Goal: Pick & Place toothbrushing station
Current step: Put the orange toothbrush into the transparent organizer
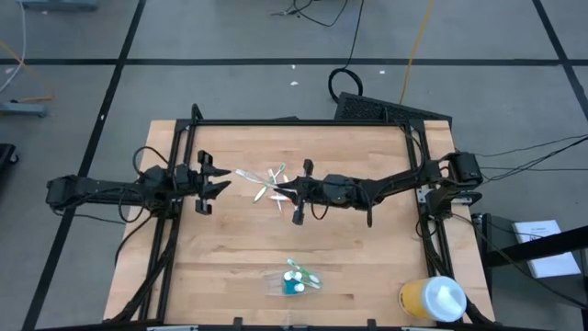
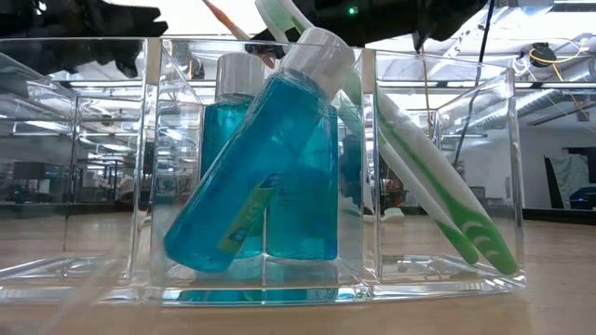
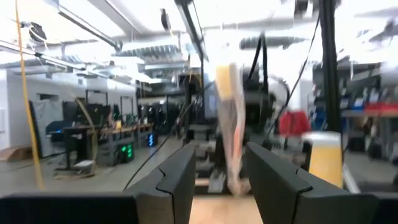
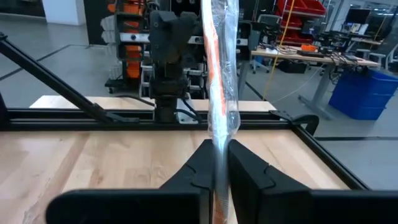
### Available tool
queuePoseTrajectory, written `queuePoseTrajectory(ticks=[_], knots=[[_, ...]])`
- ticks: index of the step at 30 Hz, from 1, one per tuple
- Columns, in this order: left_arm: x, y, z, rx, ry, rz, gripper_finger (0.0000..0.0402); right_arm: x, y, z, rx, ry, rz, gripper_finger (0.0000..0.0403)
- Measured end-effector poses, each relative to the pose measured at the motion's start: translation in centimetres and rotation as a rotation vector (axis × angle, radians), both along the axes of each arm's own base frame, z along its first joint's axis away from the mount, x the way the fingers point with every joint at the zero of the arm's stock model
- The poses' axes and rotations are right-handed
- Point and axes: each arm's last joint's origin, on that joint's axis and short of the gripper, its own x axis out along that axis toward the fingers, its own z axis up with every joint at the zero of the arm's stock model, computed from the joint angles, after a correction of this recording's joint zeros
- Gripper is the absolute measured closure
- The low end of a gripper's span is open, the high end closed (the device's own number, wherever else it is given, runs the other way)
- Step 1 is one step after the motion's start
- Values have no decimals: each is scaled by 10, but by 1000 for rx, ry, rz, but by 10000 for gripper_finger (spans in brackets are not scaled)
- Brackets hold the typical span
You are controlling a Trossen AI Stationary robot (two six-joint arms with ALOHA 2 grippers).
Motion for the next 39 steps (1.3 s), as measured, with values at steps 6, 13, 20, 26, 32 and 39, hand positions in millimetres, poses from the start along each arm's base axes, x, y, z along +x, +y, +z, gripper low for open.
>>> queuePoseTrajectory(ticks=[6, 13, 20, 26, 32, 39], knots=[[12, -1, 3, -54, -9, -35, 254, 0, 0, 1, 0, -5, 0, 385], [36, -3, 14, -32, 29, -45, 254, 0, 0, 1, 0, -9, 1, 385], [59, -1, 28, -56, 39, -53, 224, 0, 0, 1, -3, -9, 1, 385], [73, -1, 35, -55, 48, -53, 166, 0, 0, 1, -7, -7, 2, 385], [76, 0, 40, -46, 24, -51, 151, 0, 2, 1, -22, -3, 7, 385], [71, -3, 48, -25, -52, -116, 151, -1, 13, 7, -79, -63, 35, 385]])
